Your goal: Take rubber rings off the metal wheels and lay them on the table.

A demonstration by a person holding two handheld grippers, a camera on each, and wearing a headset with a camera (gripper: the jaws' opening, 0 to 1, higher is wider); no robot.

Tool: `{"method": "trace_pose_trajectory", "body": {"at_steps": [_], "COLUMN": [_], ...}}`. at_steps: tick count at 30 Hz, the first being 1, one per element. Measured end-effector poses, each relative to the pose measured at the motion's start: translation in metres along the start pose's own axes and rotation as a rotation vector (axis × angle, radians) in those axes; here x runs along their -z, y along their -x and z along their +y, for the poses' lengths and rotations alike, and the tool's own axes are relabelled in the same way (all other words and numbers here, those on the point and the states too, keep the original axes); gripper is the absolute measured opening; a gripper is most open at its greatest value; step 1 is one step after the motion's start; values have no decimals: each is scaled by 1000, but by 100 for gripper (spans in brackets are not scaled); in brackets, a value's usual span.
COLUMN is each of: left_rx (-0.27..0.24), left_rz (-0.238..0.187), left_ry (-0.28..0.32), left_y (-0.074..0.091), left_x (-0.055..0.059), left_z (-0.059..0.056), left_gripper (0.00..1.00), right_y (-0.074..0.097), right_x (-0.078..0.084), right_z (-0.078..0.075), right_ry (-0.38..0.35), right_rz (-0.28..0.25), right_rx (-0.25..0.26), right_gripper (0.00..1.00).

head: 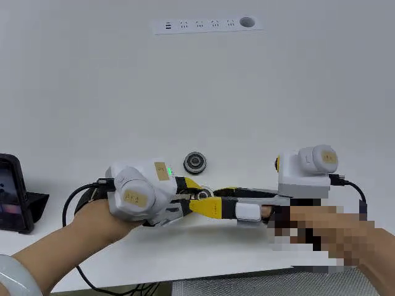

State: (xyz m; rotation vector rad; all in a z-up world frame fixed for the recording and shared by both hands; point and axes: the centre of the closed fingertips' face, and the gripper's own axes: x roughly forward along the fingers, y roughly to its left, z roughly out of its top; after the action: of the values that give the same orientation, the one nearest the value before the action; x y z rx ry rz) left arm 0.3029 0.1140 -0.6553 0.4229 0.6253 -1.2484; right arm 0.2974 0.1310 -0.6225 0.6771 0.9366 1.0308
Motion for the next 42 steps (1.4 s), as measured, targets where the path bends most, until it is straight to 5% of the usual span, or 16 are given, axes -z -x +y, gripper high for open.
{"method": "trace_pose_trajectory", "body": {"at_steps": [26, 42], "left_rx": [-3, -2], "left_rz": [-4, -7], "left_ry": [4, 6], "left_y": [0, 1], "left_x": [0, 1], "left_z": [0, -1], "left_gripper": [12, 12], "right_y": [-11, -1], "right_x": [6, 16], "right_z": [-2, -2], "right_ry": [156, 129], "right_rz": [158, 171], "right_rx": [-5, 5], "right_gripper": [72, 71]}}
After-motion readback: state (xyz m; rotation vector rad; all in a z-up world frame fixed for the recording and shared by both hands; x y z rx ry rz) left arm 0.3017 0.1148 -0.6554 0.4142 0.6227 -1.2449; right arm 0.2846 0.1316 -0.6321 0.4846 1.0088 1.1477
